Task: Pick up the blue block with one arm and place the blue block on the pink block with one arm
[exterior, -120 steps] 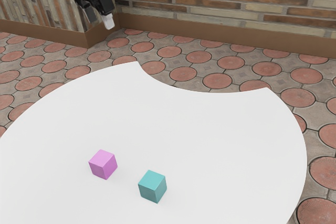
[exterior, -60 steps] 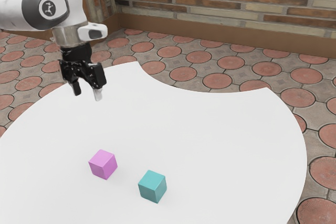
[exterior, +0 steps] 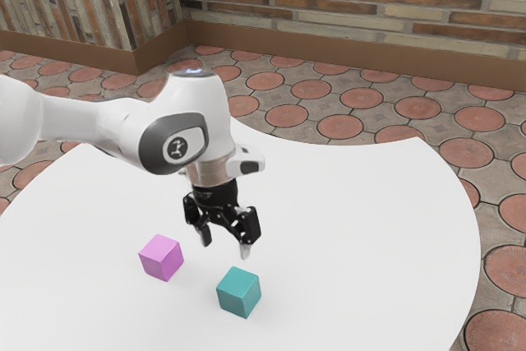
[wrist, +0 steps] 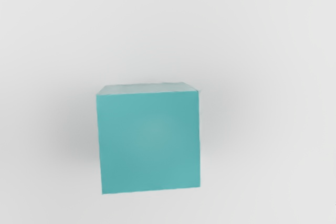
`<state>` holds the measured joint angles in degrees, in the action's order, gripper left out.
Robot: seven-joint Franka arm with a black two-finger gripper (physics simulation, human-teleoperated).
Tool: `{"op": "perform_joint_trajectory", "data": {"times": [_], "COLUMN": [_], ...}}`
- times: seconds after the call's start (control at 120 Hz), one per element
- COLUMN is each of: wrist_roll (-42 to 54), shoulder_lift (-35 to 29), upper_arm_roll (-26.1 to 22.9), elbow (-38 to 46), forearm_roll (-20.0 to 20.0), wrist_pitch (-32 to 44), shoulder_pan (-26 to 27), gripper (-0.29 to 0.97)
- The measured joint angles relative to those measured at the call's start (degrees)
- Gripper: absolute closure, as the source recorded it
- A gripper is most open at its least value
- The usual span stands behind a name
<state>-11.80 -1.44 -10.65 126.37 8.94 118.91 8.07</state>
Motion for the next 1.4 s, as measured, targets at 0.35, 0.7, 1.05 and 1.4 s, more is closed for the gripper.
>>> {"op": "perform_joint_trajectory", "data": {"times": [0.35, 0.7, 1.05, 1.4], "wrist_roll": [-3.35, -3.44, 0.58, 2.98], "shoulder_lift": [3.5, 7.99, 10.82, 13.2], "upper_arm_roll": [-1.32, -1.0, -0.98, -0.49], "elbow": [3.15, 2.74, 2.73, 2.48], "forearm_roll": [0.1, -0.02, -0.44, -1.13], "wrist_pitch": [2.1, 5.94, 10.42, 11.81], "shoulder_pan": [3.22, 0.65, 1.47, 1.39], "gripper": [0.04, 0.04, 0.03, 0.08]}}
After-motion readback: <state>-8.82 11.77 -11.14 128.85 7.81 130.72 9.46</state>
